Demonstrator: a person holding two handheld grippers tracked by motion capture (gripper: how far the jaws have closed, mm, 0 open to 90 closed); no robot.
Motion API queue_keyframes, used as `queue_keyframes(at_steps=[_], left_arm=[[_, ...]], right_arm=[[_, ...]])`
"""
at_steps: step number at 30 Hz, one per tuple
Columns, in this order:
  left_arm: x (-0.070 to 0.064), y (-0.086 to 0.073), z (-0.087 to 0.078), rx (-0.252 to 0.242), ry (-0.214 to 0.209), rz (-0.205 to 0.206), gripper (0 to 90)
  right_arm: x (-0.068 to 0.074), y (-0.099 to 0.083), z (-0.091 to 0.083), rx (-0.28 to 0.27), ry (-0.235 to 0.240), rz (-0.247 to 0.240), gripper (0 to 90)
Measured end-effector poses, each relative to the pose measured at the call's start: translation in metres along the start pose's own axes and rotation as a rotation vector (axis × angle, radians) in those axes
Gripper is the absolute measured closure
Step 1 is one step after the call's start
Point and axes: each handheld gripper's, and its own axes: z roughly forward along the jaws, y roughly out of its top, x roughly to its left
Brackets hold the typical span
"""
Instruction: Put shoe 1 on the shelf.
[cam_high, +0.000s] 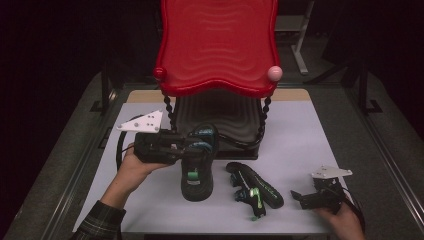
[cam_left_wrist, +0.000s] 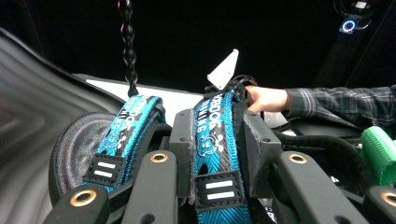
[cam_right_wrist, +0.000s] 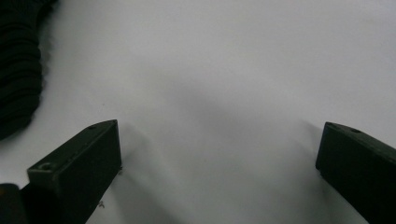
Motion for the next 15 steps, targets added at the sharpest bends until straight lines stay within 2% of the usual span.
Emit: queue_keyframes(at_steps=[1, 6, 15], left_arm=[[0.000, 0.007, -0.001, 0.002, -0.004, 0.002, 69.1], [-0.001, 0.019, -0.004, -0.007, -0.013, 0.005, 69.1], [-0.004, 0.048, -0.013, -0.019, -0.023, 0.039, 69.1]], right_arm=[[0.000, 0.000, 0.000, 0.001, 0.001, 0.002, 0.0], [0.000, 0.000, 0.000, 0.002, 0.000, 0.002, 0.0], [0.000, 0.000, 0.000, 0.001, -0.001, 0.002, 0.0]])
